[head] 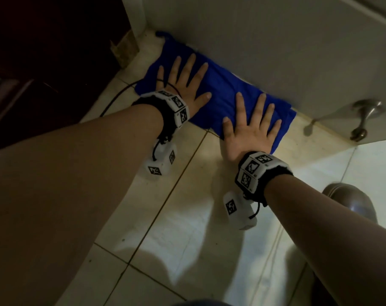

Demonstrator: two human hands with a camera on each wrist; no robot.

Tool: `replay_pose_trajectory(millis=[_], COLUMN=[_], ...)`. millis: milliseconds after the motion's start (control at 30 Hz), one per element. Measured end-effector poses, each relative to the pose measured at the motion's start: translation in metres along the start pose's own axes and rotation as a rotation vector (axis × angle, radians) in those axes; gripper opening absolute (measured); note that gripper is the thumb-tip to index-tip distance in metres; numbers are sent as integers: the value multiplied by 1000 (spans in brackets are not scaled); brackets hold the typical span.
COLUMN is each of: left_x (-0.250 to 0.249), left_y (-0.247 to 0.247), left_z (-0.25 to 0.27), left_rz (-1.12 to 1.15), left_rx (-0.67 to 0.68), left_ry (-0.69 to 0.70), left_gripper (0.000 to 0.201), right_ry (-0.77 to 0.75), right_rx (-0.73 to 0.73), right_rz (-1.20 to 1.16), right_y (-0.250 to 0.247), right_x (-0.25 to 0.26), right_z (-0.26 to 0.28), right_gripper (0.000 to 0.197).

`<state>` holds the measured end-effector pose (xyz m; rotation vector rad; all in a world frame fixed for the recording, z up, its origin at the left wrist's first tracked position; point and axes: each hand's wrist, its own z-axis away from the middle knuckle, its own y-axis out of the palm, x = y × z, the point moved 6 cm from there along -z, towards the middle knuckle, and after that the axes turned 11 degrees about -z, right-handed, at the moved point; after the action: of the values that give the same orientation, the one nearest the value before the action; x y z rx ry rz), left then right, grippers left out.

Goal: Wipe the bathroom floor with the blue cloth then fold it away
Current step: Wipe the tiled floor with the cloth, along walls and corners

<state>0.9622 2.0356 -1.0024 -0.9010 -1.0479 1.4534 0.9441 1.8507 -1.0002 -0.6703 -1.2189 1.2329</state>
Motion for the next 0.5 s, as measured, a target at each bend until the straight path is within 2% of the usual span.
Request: replay_pose_trajectory(millis=[133,267,500], left_x=[-2,1,14], left_y=[12,29,69], left_z=[37,88,205], left_rz=[-23,-19,-28], left_rx=[-22,-54,13], left_ry=[-18,-20,-50], left_gripper=[71,71,71], right_ry=[-24,-52,-67], right_rx=[15,-31,133], right_rz=[18,51,65], right_y=[7,18,55], right_x=[-3,0,9], right_z=[25,75,189], right_gripper=[62,65,67])
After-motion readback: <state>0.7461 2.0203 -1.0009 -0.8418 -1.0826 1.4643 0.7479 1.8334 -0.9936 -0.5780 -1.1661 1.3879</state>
